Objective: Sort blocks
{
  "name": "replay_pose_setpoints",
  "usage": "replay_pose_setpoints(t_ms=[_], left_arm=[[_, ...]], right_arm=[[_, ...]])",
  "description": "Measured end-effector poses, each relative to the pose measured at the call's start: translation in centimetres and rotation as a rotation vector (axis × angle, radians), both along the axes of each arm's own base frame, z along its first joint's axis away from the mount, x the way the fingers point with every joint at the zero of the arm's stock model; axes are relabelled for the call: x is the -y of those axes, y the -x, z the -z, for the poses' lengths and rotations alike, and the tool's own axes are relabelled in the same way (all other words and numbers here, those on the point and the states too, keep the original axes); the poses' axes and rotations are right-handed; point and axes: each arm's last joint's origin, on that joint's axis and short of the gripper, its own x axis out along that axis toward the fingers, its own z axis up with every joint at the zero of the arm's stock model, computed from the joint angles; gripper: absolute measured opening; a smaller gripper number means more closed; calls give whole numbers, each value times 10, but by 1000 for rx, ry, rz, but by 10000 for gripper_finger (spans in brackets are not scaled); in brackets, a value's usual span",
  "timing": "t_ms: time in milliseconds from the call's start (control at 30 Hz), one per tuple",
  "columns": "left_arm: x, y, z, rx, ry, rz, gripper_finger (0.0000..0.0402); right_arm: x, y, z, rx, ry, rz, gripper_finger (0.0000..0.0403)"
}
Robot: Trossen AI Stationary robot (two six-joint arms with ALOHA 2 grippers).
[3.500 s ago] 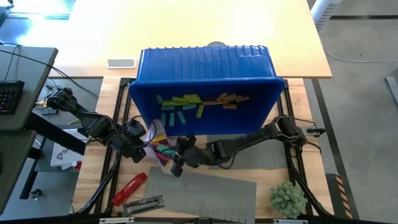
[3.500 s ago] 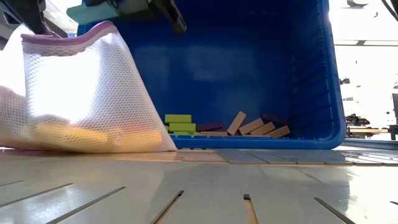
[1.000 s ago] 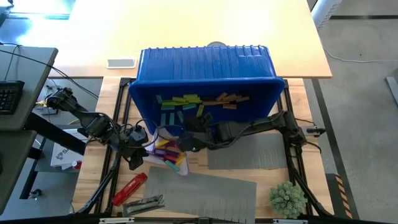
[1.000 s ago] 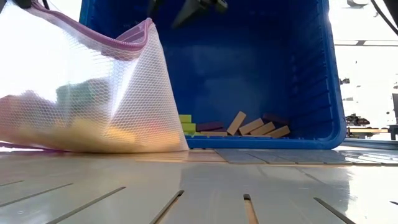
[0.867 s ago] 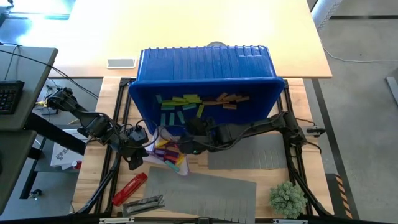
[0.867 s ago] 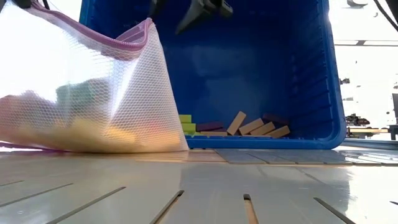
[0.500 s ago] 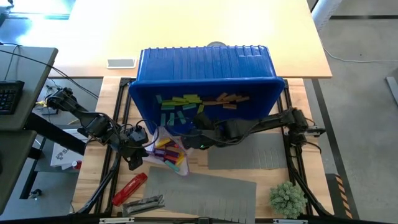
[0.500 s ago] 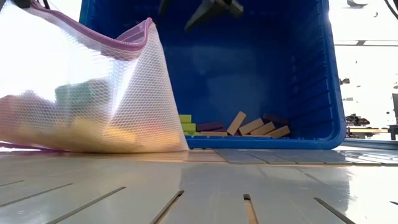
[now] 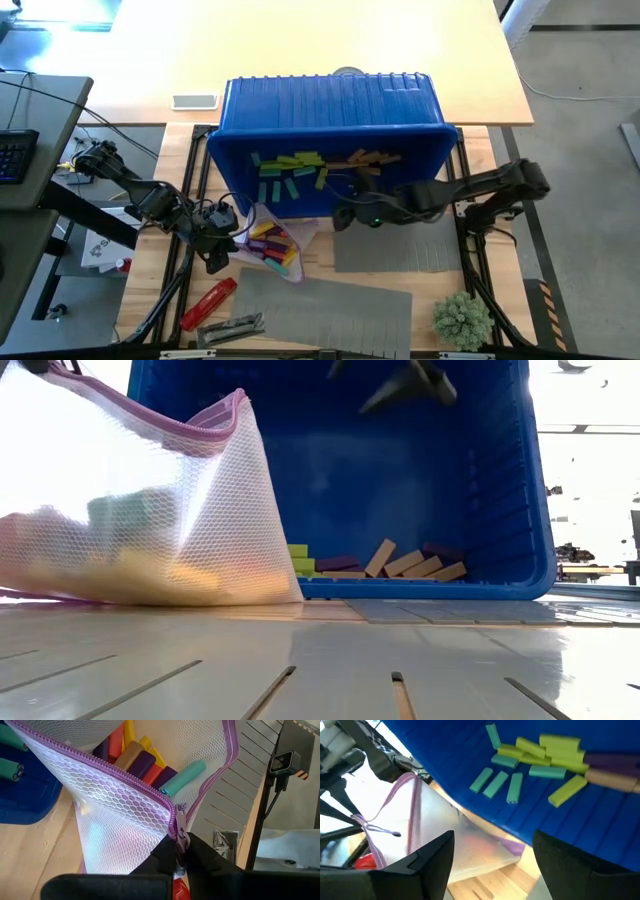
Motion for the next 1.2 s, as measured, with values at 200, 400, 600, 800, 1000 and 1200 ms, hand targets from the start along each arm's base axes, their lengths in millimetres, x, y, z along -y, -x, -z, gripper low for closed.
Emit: replay_pose_setpoints(t_ms=[200, 400, 600, 800, 1000, 1200], left_arm=[[0, 0, 0, -1, 2, 0, 0], [0, 0, 0, -10, 19, -1, 0], [0, 0, 0, -13, 28, -14, 0], [0, 0, 0, -11, 25, -16, 0], [0, 0, 0, -8, 23, -19, 0], [0, 0, 0, -2, 16, -30, 0]], right_arm=[[12, 11, 42, -13, -79, -26, 252], [23, 8, 69, -100, -103, -35, 252], [40, 3, 73, -116, -105, -51, 252], [50, 0, 71, -112, -67, -109, 252], [50, -4, 90, -244, 20, -191, 252], [48, -22, 129, -328, -8, -277, 252]])
